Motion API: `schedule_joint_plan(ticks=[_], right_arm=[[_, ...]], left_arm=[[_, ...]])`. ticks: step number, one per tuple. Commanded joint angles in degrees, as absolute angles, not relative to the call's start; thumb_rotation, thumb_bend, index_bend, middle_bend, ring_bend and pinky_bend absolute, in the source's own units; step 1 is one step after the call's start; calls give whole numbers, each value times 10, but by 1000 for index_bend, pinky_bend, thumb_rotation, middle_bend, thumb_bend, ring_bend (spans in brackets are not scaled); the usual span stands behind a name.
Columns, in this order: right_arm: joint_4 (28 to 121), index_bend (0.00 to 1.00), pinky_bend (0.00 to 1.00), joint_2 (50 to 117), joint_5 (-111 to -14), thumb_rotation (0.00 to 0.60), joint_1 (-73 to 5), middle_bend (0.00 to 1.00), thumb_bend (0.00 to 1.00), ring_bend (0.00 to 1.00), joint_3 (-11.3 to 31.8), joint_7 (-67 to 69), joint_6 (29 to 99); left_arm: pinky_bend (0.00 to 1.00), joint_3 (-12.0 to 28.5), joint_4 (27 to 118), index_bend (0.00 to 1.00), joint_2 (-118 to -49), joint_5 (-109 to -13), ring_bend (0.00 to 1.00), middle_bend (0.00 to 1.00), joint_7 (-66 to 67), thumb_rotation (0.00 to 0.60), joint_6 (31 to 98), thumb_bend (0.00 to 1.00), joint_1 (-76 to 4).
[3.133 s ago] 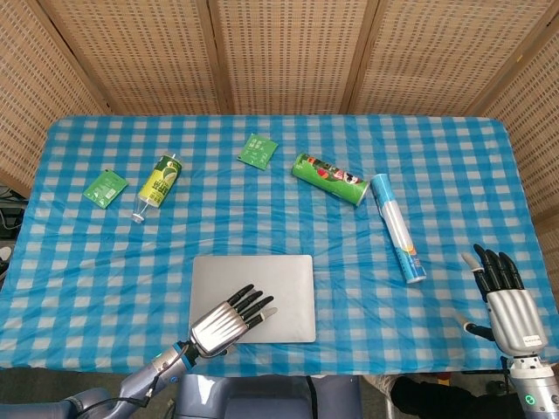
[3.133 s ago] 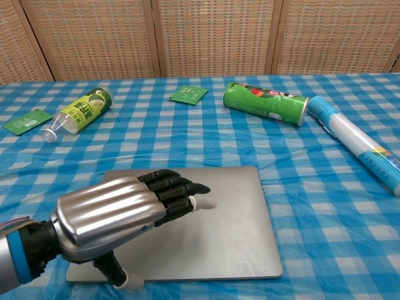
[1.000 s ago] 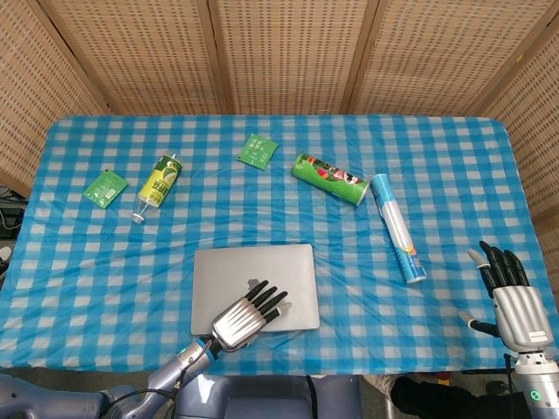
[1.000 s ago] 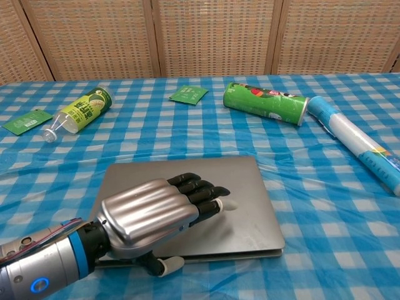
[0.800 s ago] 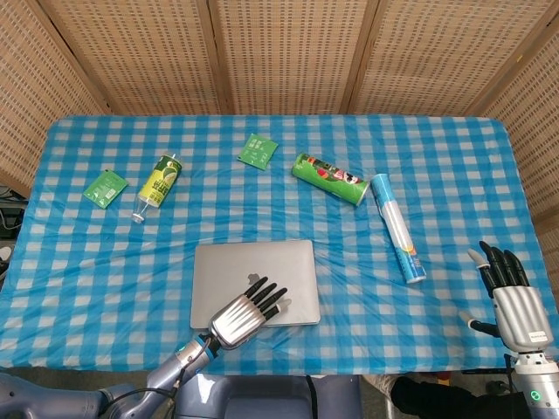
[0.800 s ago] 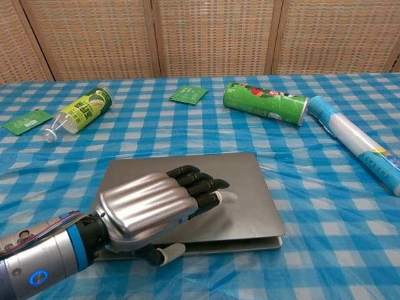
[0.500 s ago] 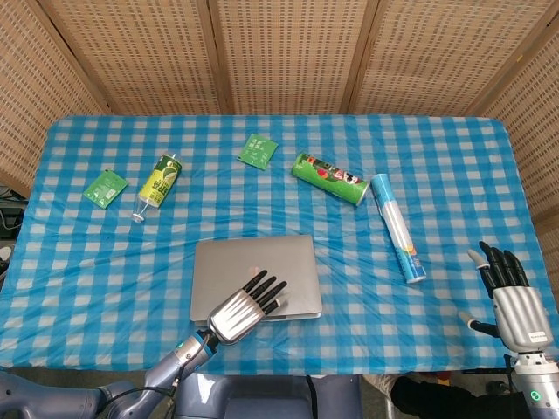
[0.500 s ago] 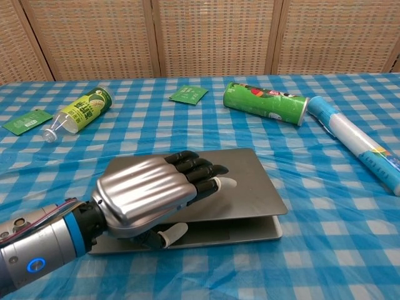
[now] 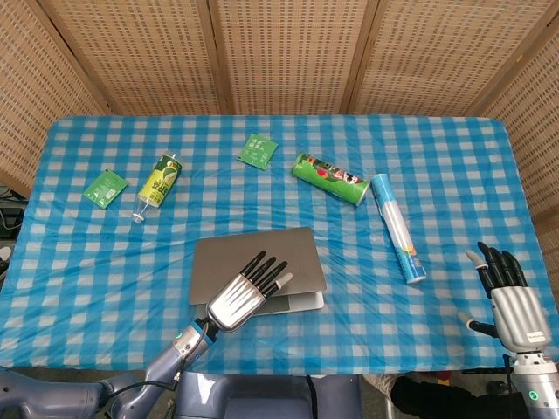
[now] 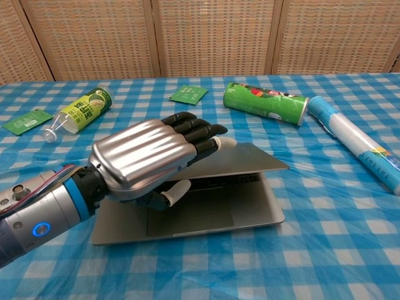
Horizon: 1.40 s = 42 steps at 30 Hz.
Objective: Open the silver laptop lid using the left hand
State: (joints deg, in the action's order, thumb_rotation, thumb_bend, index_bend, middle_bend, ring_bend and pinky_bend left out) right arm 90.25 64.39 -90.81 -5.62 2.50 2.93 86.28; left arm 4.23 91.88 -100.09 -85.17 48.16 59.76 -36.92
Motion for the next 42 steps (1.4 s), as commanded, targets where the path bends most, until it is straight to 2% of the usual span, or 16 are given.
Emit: schedule_joint_plan(ticks=[1,10,11,14,15,17,19,20,21,24,26,28,32,37,42], right_arm=[[902,67,0,644,-908,600,-56,0,0,0,25,29,863],[901,66,0,647,-906,600,-58,0,0,0,25,25,860],[900,66,0,647,-906,600,-58,0,0,0,25,24,859],[898,74,0,649,-907,600,-59,0,0,0,25,23,857],[897,80,0,651,-908,600,-60,0,0,0,25,23,857],[892,113,0,657,-917,600,-64,0,0,0,24,25,857],[885,142,0,663,-929,600,-70,14,0,0,21,29,853],[881,159,0,666,-937,600,-75,33,8,0,19,27,850],[877,171,0,668,-946,600,-80,49,27,0,16,24,845],[870,213,0,673,-967,600,-98,104,203,0,12,18,828],[868,239,50,675,-983,600,-112,137,328,11,9,17,814],[864,255,107,678,-1001,600,-129,157,389,34,5,8,799],[863,268,118,682,-1024,600,-154,175,462,54,-3,-10,766],[880,278,118,688,-1040,600,-211,183,531,60,-18,5,676],[896,268,118,706,-1032,600,-253,171,607,60,-13,-14,615]], left_arm=[[0,55,919,0,-1003,-826,0,0,490,600,601,590,-368],[8,76,882,0,-1045,-783,0,0,486,600,628,588,-366],[22,79,873,0,-1054,-785,0,0,486,600,637,588,-366],[147,85,857,0,-1070,-792,9,0,485,600,655,588,-368],[209,87,853,26,-1075,-793,46,4,482,600,660,588,-368],[326,95,845,140,-1084,-798,162,64,475,600,672,589,-370],[441,96,838,311,-1088,-797,298,187,477,600,675,593,-371],[467,97,836,350,-1089,-796,328,219,479,600,676,595,-372],[493,98,834,392,-1089,-796,357,252,479,600,676,598,-373],[529,101,829,454,-1088,-796,399,300,475,600,676,614,-377],[538,103,827,474,-1086,-797,413,314,466,600,674,617,-380],[540,104,825,485,-1083,-800,416,318,456,600,673,617,-383],[540,106,826,488,-1078,-804,416,318,445,600,671,617,-388],[539,107,833,486,-1065,-810,415,318,437,600,668,617,-395],[539,111,839,482,-1055,-805,415,318,436,600,660,616,-402]])
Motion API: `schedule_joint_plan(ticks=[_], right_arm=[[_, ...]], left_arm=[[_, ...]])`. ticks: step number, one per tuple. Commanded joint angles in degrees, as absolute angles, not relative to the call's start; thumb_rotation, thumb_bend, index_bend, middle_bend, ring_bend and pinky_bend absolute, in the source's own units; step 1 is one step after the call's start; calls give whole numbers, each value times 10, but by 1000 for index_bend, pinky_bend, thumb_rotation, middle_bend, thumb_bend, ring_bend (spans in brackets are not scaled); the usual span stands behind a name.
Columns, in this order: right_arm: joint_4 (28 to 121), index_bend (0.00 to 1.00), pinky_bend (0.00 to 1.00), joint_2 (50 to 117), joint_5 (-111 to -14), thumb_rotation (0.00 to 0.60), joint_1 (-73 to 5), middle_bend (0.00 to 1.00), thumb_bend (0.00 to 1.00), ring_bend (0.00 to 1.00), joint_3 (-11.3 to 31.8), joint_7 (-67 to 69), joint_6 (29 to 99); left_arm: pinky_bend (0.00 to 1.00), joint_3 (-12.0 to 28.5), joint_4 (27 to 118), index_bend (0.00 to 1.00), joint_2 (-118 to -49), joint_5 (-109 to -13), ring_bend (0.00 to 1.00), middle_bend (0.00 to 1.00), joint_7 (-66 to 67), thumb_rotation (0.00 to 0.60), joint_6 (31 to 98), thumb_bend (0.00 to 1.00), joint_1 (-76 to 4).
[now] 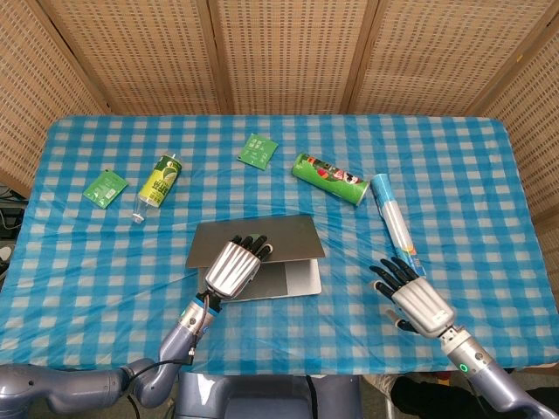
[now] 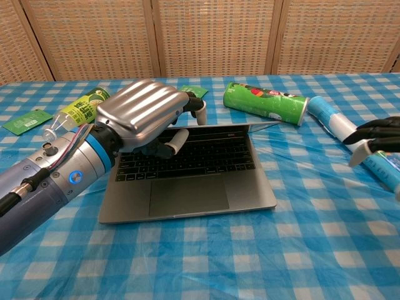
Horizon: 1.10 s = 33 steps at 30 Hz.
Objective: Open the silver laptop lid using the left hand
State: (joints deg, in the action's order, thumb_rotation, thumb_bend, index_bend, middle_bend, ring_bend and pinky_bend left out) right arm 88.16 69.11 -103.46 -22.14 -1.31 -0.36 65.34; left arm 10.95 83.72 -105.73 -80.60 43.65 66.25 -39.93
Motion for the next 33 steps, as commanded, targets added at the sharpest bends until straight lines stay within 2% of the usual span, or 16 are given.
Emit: schedule_joint_plan(ticks=[1,14,21,28,33], right_arm=[[899,258,118,710,-1029,600,-259,161,615,60,-12,-15,606],[919,245,116,768,-953,600,-323,153,733,60,23,-73,507],[925,264,138,803,-886,600,-340,223,775,112,42,-123,469],[921,305,207,844,-834,600,-357,287,788,173,46,-188,442],[926,310,217,861,-786,600,-363,300,785,182,48,-232,439]], left_arm=[[539,112,839,478,-1053,-805,415,318,437,600,660,616,-403],[539,105,838,467,-1045,-816,415,318,416,600,665,614,-410],[539,103,849,466,-1042,-819,415,318,409,600,670,612,-410],[539,102,849,466,-1044,-816,415,318,408,600,670,612,-411],[539,104,852,467,-1039,-815,415,318,395,600,671,611,-412]])
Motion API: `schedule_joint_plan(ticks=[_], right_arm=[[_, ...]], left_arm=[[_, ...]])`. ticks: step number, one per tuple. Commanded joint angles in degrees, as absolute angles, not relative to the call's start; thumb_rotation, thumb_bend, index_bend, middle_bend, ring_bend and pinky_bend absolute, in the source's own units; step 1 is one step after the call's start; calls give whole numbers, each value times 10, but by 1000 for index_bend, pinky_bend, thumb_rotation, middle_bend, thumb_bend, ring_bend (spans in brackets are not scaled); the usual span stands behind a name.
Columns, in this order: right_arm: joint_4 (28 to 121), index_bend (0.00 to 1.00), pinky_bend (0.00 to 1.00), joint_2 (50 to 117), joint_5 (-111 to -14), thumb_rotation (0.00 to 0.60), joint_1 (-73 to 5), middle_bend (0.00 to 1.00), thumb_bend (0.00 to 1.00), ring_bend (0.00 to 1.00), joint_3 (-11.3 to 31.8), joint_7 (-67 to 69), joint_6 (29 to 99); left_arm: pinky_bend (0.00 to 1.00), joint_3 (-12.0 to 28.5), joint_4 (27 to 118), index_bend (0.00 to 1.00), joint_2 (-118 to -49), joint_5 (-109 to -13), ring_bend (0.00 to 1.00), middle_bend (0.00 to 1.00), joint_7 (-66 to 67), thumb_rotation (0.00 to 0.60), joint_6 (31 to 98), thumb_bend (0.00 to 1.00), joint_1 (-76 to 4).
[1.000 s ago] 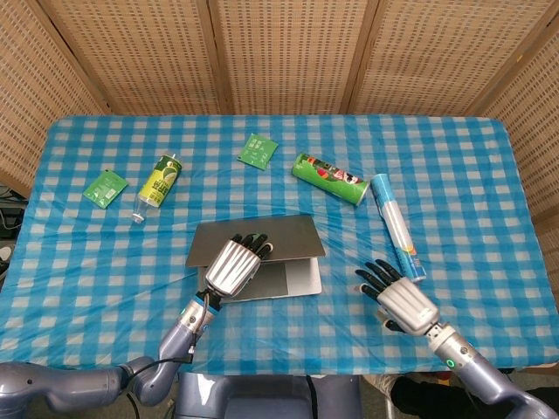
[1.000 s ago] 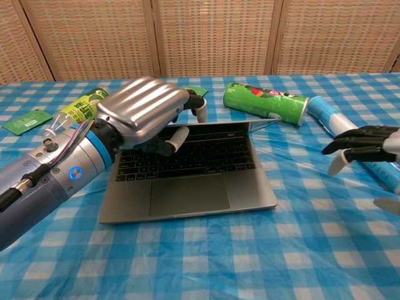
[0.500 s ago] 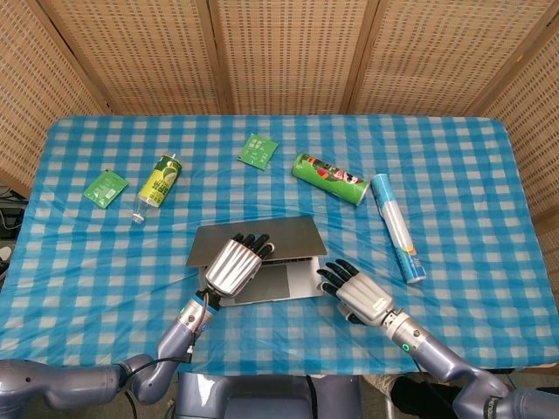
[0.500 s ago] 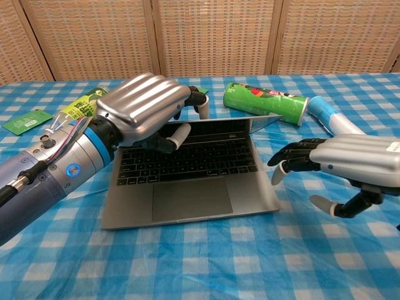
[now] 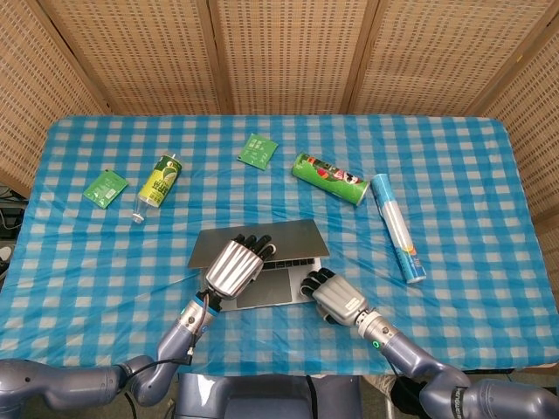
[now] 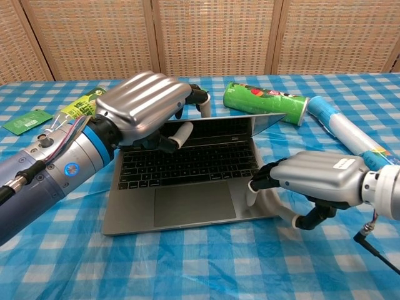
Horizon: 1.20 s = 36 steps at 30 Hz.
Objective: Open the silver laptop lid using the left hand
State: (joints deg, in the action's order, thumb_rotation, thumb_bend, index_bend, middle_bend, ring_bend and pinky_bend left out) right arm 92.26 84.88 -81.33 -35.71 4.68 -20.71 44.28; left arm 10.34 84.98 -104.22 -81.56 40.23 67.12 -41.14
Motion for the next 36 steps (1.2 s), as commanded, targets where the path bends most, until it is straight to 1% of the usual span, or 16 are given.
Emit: schedule_joint_plan(ticks=[1,10,14,17,22,24,26,27,29,30,31,33,36], right_arm=[[926,311,219,862,-780,600,-363,301,786,182,47,-237,440],[921,318,225,868,-752,600,-371,305,783,188,30,-258,440],[924,322,227,867,-749,600,-375,311,781,193,24,-261,441],[924,324,228,867,-751,600,-377,313,778,195,19,-266,444],[923,325,229,868,-748,600,-382,313,775,195,12,-273,447],[924,329,231,868,-746,600,-383,314,775,197,10,-277,448],[927,332,233,869,-745,600,-386,316,776,199,8,-283,448],[927,332,233,869,-744,600,-386,317,776,199,8,-284,449],[927,333,234,870,-741,600,-388,319,775,199,6,-288,450],[927,334,234,871,-740,600,-388,320,776,200,5,-290,450],[927,334,234,871,-738,600,-389,321,775,200,4,-292,450],[926,334,235,872,-735,600,-390,322,775,200,2,-297,451],[926,334,235,874,-730,600,-392,322,774,200,0,-301,454]], left_arm=[[539,104,852,467,-1038,-815,415,318,394,600,670,612,-412],[538,106,850,465,-1034,-814,415,318,381,600,671,610,-416],[528,118,856,451,-1026,-812,415,313,384,600,676,606,-419],[508,133,861,420,-1015,-803,401,289,388,600,676,593,-423],[407,158,862,284,-997,-781,267,168,392,600,675,578,-429],[400,170,859,261,-991,-770,258,152,389,600,677,578,-431],[396,193,853,240,-977,-744,249,134,382,600,675,577,-431],[386,196,853,217,-972,-738,235,114,379,600,670,577,-433],[351,204,854,132,-963,-722,177,49,373,600,663,577,-434],[321,208,854,70,-958,-714,133,17,371,600,661,577,-434],[298,212,853,30,-954,-705,98,2,368,600,657,576,-435],[268,216,852,0,-946,-689,53,0,366,600,651,576,-436],[256,221,850,0,-939,-665,34,0,356,600,641,576,-439]])
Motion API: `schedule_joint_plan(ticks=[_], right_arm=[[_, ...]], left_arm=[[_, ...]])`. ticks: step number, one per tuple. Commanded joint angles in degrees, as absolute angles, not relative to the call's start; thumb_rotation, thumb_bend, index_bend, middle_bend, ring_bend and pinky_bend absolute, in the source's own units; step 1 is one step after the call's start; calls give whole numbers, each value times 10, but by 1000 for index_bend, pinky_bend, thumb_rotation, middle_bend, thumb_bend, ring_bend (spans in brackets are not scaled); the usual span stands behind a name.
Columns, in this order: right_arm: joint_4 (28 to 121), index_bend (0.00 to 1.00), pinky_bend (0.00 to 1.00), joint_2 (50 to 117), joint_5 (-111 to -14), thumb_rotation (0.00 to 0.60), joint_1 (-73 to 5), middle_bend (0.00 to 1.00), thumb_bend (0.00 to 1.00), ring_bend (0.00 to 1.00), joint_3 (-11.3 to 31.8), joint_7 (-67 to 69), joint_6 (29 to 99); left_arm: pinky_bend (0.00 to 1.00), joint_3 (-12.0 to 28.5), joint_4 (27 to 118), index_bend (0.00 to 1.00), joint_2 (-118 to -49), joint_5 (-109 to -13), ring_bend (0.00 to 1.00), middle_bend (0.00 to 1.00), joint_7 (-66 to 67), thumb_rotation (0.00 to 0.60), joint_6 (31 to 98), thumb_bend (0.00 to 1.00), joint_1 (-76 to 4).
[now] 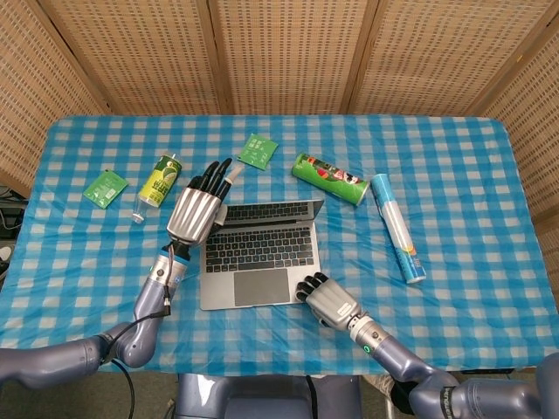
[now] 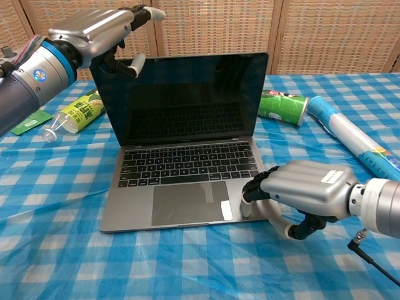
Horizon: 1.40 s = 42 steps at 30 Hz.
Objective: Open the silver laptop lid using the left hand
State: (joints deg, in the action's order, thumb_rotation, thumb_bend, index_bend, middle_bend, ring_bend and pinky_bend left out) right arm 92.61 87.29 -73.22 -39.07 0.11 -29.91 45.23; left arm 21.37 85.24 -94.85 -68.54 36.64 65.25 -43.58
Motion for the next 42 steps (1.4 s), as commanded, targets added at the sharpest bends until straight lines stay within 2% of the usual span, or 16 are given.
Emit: schedule_joint_plan(ticks=[1,20,22,24,26,42], right_arm=[[926,334,235,874,-729,600,-392,322,774,200,-1,-303,455],[928,334,235,874,-722,600,-398,322,765,201,-11,-304,467],[928,334,235,874,-722,600,-399,322,764,201,-12,-304,467],[928,334,235,874,-722,600,-399,322,762,201,-12,-304,468],[929,334,235,873,-722,600,-400,322,762,201,-13,-304,469],[933,337,235,870,-715,600,-406,324,763,201,-14,-308,471]], left_arm=[[250,221,850,0,-936,-658,30,0,353,600,638,575,-439],[243,195,805,0,-946,-650,23,0,314,600,643,571,-456],[264,197,800,8,-948,-644,87,12,316,600,642,571,-459],[302,199,793,77,-953,-642,181,75,314,600,642,572,-464],[323,199,783,143,-956,-639,222,132,318,600,639,573,-470],[323,215,755,142,-963,-605,225,136,338,600,628,574,-503]])
